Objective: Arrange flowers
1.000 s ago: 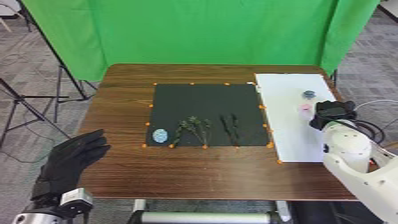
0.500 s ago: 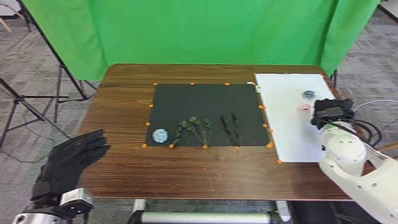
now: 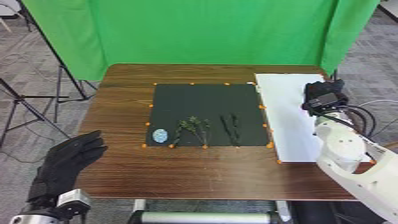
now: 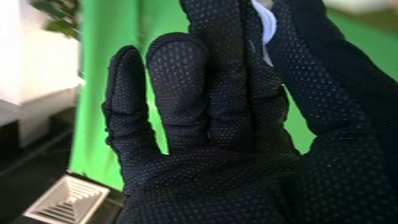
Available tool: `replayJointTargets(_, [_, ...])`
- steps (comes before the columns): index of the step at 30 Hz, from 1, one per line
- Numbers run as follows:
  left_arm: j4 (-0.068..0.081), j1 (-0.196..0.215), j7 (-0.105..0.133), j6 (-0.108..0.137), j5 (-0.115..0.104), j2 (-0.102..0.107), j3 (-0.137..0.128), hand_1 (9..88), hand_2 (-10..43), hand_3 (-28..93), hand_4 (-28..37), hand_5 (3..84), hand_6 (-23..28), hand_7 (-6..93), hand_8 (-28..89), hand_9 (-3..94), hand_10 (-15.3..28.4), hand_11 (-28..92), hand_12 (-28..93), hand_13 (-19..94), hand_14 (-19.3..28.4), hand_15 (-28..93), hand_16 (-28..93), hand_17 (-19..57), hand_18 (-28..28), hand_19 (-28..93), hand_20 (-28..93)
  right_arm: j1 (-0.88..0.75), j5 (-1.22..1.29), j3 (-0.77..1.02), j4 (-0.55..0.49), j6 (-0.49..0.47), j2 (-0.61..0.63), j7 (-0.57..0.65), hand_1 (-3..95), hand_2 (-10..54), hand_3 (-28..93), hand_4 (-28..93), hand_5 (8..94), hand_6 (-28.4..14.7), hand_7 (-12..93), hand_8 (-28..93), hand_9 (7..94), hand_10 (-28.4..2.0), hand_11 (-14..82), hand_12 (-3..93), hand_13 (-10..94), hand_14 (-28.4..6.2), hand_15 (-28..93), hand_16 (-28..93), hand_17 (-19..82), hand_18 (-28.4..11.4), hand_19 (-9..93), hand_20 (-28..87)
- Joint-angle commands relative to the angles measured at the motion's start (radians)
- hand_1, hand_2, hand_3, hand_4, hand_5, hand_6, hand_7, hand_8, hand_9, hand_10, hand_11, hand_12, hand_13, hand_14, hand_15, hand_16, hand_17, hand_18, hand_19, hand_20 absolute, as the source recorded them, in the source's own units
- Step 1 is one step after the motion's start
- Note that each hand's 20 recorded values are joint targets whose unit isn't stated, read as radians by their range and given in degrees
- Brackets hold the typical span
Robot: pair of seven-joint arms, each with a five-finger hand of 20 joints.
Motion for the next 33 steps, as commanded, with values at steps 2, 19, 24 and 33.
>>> replayJointTargets(2, [-0.013,0.036,-0.001,0.009,-0.008,-0.010,-0.015,28.0,4.5,80,-16.0,45.2,13.6,17.0,-10,37.9,21.9,34,9,25,28.4,64,-14,-9.2,23.0,61,12,0.200,0.014,-0.130,-0.114,0.053,-0.095,-0.092,52.1,-7.4,75,-28,72.1,1.9,45,-1,86.2,-7.8,23.2,32.6,65,-7.6,71,30,23,-21.9,80,28])
replayJointTargets(19, [0.016,-0.024,-0.032,-0.028,0.005,-0.023,0.010,28.0,4.6,79,-15.9,45.2,13.5,17.1,-10,37.9,21.9,34,9,25,28.4,64,-14,-9.1,23.0,61,12,0.351,-0.047,-0.397,0.053,0.019,-0.523,-0.150,51.6,-7.4,75,-28,71.8,2.1,45,0,86.0,-7.7,23.4,33.1,65,-7.1,71,31,22,-21.0,79,28])
replayJointTargets(24, [0.020,-0.035,-0.040,-0.036,0.009,-0.022,0.003,28.0,4.6,79,-15.9,45.2,13.5,17.1,-10,37.8,21.9,34,9,25,28.4,63,-14,-9.2,23.0,61,12,0.325,-0.022,-0.412,0.102,0.004,-0.591,-0.127,51.5,-7.5,75,-28,71.8,2.2,45,-1,85.9,-7.7,23.2,33.0,65,-7.0,71,31,22,-21.0,79,28])
replayJointTargets(33, [0.037,-0.092,-0.054,-0.056,0.016,-0.005,0.011,28.0,4.6,79,-16.0,45.2,13.6,17.1,-10,37.9,21.8,34,9,25,28.4,64,-14,-9.1,23.0,61,12,0.216,-0.042,-0.320,0.134,-0.071,-0.699,-0.187,50.8,-7.2,75,-28,71.3,2.6,46,-2,85.5,-7.7,23.7,32.7,64,-7.2,71,31,21,-20.9,79,28])
